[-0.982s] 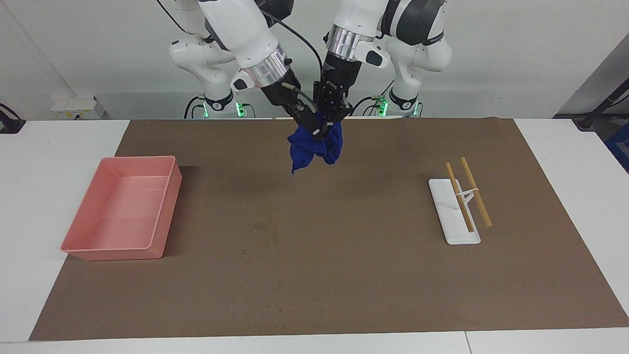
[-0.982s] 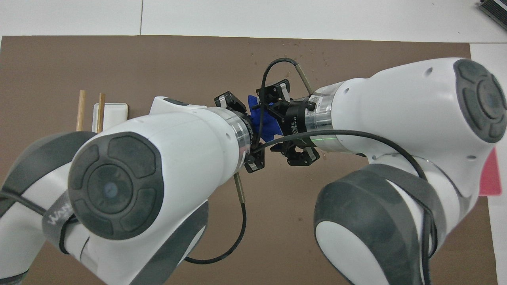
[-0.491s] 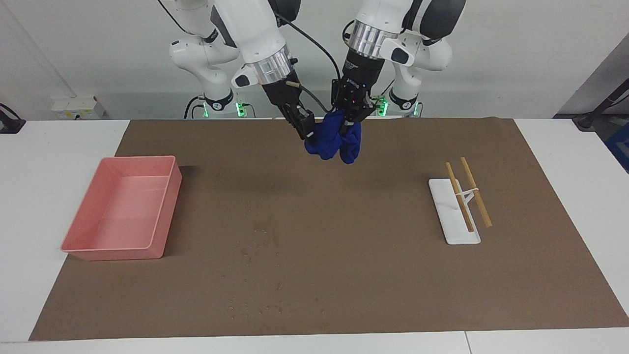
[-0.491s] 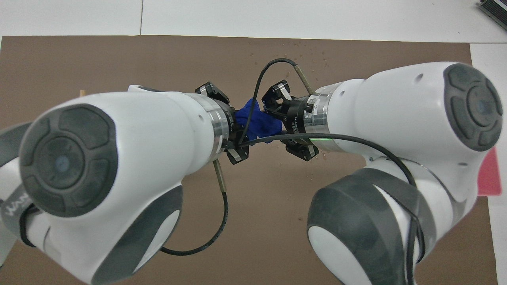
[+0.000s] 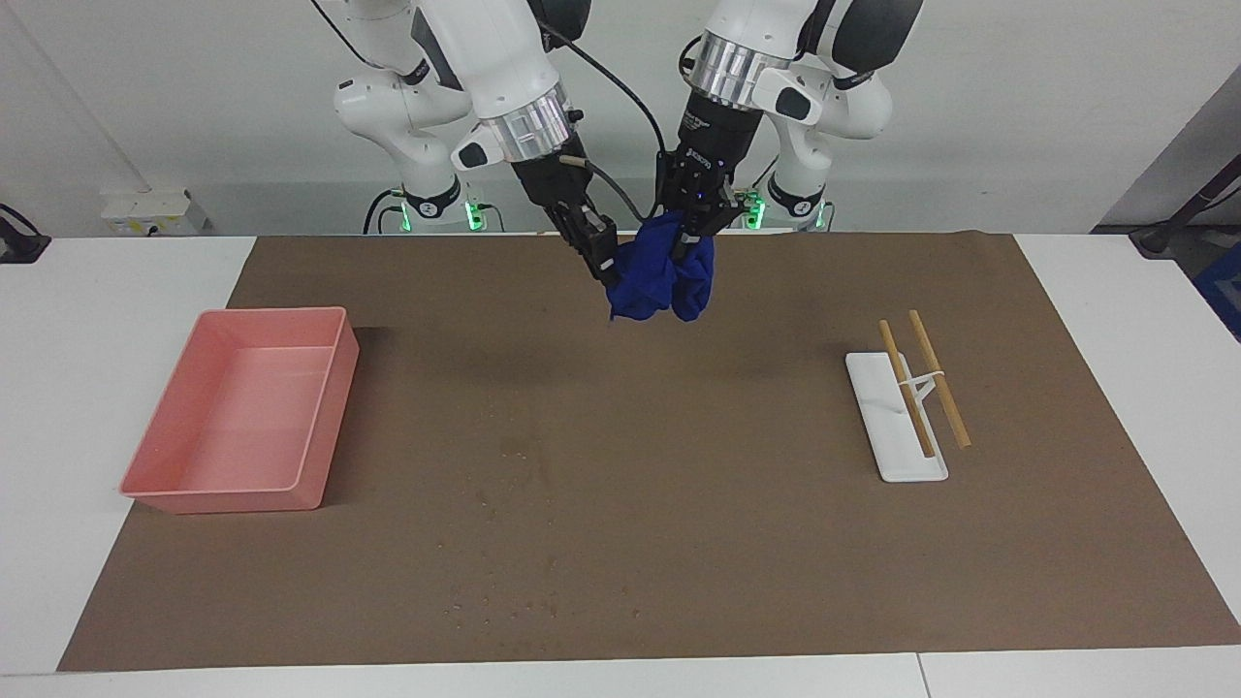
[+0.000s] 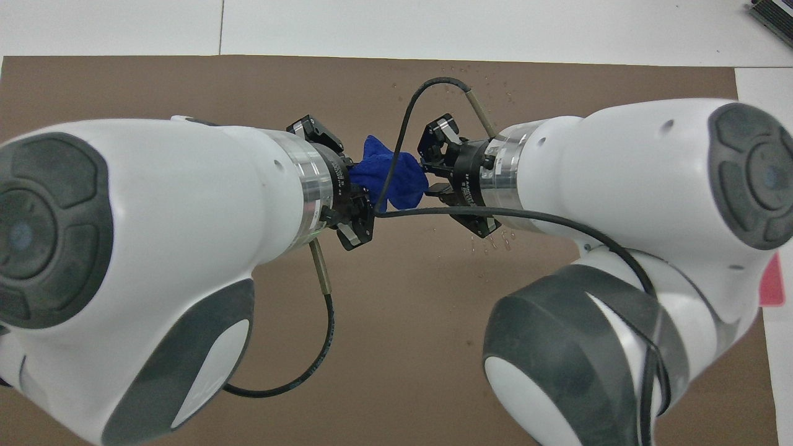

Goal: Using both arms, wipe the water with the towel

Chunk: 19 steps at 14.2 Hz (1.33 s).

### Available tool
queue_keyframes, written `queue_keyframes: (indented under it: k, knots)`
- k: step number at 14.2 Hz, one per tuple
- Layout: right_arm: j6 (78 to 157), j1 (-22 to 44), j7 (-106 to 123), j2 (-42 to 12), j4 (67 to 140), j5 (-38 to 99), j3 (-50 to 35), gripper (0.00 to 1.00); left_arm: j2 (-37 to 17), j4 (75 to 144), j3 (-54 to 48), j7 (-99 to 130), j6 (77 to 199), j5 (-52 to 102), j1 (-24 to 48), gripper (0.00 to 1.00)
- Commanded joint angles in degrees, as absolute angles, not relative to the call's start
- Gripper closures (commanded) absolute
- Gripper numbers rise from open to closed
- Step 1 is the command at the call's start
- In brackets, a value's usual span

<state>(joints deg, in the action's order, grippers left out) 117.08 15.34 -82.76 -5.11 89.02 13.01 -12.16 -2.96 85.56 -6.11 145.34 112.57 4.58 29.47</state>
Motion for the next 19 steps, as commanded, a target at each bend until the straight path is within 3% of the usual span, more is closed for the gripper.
queue_keyframes:
  k: [1, 9, 11, 15, 19]
  knots:
    - [116.4, 14.1, -83.2, -6.3, 86.3, 15.1, -12.4, 0.01, -2.5, 84.8, -6.2, 144.4, 112.2, 5.7, 29.3, 1.00]
    - [119.5, 15.2, -88.1, -7.2, 86.3, 20.9, -12.3, 0.03, -2.5, 84.8, -6.3, 144.8, 112.2, 5.7, 29.4, 1.00]
    - [120.1, 15.4, -88.5, -7.2, 86.8, 20.7, -12.4, 0.08, -2.5, 84.8, -6.3, 144.9, 112.2, 5.7, 29.4, 1.00]
    - [123.4, 17.1, -88.8, -7.2, 88.1, 20.7, -12.5, 0.33, -2.5, 84.8, -6.3, 145.0, 112.3, 5.7, 29.4, 1.00]
    - [123.1, 16.7, -88.7, -7.2, 88.0, 20.7, -12.5, 0.71, -2.5, 84.8, -6.3, 145.0, 112.3, 5.8, 29.4, 1.00]
